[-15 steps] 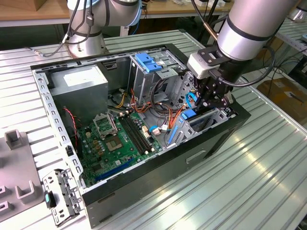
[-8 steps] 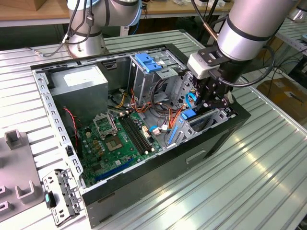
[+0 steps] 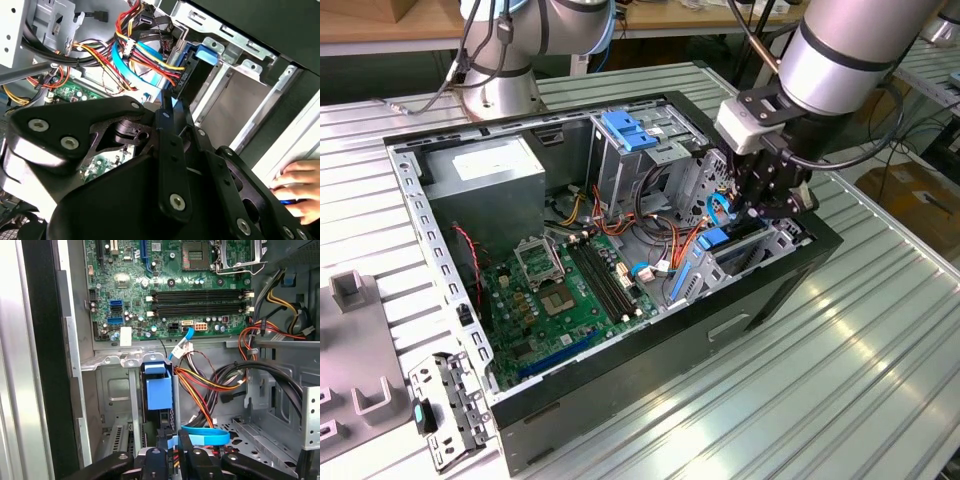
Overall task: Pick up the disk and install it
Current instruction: 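Insert the second disk wire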
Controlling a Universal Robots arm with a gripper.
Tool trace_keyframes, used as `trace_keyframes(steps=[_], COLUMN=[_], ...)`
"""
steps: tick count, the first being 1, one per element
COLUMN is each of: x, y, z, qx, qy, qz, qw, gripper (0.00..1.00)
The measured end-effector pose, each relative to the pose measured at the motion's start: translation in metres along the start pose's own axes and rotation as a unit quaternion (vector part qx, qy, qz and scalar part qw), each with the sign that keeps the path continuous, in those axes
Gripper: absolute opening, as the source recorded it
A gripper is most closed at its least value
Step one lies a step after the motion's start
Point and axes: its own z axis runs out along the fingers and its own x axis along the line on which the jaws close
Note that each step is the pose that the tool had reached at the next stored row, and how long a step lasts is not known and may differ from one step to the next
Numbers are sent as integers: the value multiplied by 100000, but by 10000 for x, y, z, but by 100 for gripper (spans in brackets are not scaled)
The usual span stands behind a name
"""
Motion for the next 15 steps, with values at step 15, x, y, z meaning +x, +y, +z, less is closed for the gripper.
trace_keyframes(steps=[15], x=[-5], y=[-1], z=[-10], qx=[-1], qy=[-3], qz=[1], qw=[100000], gripper=[11])
